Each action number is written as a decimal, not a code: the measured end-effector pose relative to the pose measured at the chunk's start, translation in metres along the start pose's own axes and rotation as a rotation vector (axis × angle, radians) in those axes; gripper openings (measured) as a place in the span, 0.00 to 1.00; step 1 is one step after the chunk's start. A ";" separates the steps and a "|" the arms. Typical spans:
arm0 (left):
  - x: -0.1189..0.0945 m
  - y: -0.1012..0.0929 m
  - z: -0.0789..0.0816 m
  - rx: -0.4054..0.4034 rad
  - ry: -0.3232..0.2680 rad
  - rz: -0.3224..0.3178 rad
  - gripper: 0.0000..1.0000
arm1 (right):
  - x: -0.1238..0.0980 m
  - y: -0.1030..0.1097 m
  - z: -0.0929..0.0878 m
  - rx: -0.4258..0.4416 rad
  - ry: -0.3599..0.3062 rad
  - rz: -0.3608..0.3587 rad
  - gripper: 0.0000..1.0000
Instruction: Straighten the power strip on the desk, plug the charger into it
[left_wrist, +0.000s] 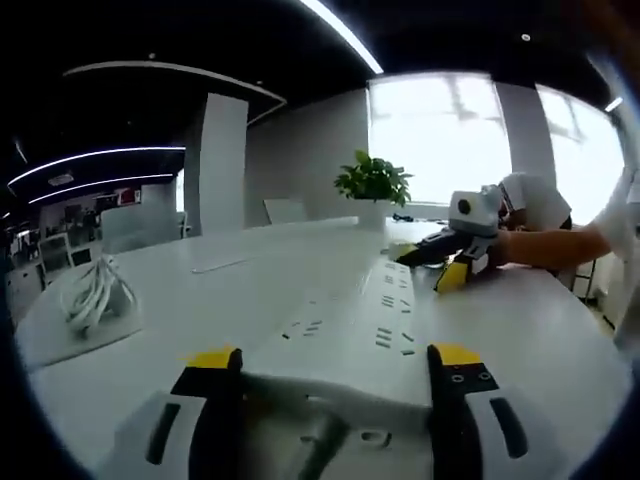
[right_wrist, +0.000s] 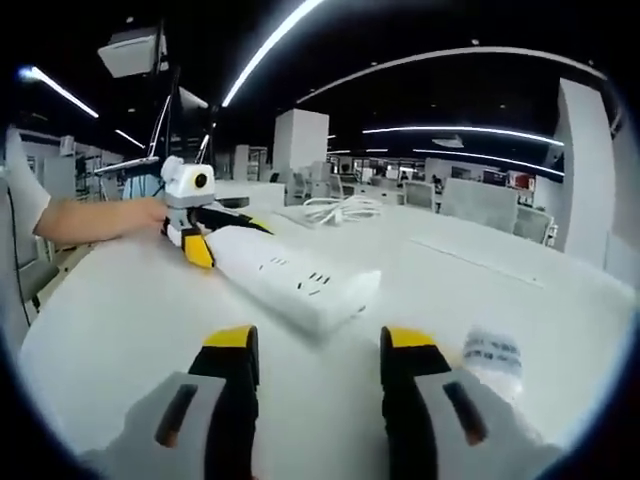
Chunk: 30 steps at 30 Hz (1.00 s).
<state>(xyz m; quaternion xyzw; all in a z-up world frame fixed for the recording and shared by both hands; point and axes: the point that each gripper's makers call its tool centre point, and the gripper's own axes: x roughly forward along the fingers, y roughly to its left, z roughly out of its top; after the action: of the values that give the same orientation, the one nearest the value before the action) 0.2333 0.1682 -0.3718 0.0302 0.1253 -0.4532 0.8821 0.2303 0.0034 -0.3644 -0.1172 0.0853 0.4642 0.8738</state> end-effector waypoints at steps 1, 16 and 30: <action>0.000 0.000 0.000 0.000 -0.001 0.000 0.77 | 0.001 0.000 0.000 0.001 0.000 0.001 0.46; -0.001 0.000 0.001 -0.001 -0.008 -0.001 0.77 | 0.013 0.000 0.001 0.003 -0.001 0.043 0.46; 0.000 0.001 0.000 -0.002 -0.010 0.003 0.76 | 0.014 -0.001 0.001 0.012 0.003 0.048 0.46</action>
<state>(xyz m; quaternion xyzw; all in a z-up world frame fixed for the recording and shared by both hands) 0.2338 0.1690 -0.3717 0.0271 0.1215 -0.4517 0.8835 0.2388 0.0148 -0.3673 -0.1104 0.0920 0.4843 0.8630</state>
